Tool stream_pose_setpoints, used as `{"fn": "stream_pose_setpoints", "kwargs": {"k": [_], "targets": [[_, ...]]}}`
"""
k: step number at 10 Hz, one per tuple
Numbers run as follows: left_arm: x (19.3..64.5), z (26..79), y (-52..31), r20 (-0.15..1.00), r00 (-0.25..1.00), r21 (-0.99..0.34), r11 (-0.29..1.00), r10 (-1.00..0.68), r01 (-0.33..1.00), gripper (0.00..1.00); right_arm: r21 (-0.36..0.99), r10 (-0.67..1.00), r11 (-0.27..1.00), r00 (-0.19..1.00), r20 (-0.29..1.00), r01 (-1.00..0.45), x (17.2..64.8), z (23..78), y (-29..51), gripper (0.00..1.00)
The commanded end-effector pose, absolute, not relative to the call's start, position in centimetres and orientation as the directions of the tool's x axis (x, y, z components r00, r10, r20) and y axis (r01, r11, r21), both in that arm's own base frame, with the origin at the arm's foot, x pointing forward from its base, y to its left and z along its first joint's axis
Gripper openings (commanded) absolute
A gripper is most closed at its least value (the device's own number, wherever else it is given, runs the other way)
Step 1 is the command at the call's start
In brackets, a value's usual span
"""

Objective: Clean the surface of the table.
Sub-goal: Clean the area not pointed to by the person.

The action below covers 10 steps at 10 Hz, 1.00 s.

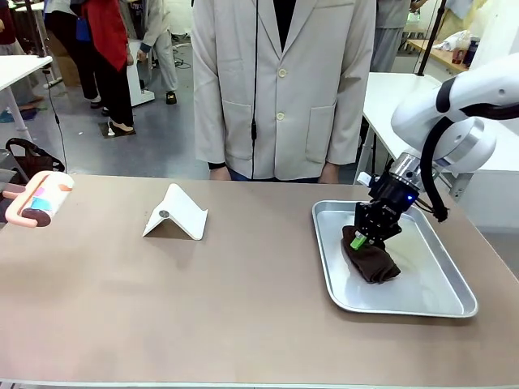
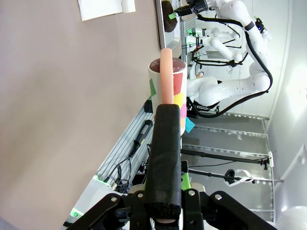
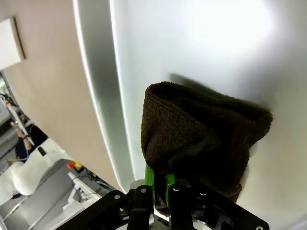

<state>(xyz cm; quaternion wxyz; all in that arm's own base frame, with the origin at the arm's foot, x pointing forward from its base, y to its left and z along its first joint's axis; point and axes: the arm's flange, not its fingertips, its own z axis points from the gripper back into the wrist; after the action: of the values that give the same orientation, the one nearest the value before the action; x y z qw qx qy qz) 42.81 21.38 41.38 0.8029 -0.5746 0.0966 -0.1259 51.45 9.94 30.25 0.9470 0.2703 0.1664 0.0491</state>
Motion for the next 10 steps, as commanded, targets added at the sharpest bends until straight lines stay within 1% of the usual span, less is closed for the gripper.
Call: {"fn": "stream_pose_setpoints", "kwargs": {"k": [1, 6, 10], "targets": [[42.7, 41.8, 21.3, 0.004, 0.951, -0.952, 0.291, -0.309, 0.098, 0.22, 0.497, 0.158, 0.868, 0.948, -0.277, 0.001, 51.7, 30.4, 9.3, 0.10], [42.7, 41.8, 21.3, 0.004, 0.951, -0.952, 0.291, -0.309, 0.098, 0.22, 0.505, -0.007, 0.850, 0.963, -0.271, 0.148, 51.9, 30.8, 3.4, 0.10], [42.7, 41.8, 21.3, 0.004, 0.951, -0.952, 0.291, -0.309, 0.098, 0.22, 0.548, -0.117, 0.795, 0.952, -0.281, 0.260, 51.5, 30.8, -1.7, 0.10]]}}
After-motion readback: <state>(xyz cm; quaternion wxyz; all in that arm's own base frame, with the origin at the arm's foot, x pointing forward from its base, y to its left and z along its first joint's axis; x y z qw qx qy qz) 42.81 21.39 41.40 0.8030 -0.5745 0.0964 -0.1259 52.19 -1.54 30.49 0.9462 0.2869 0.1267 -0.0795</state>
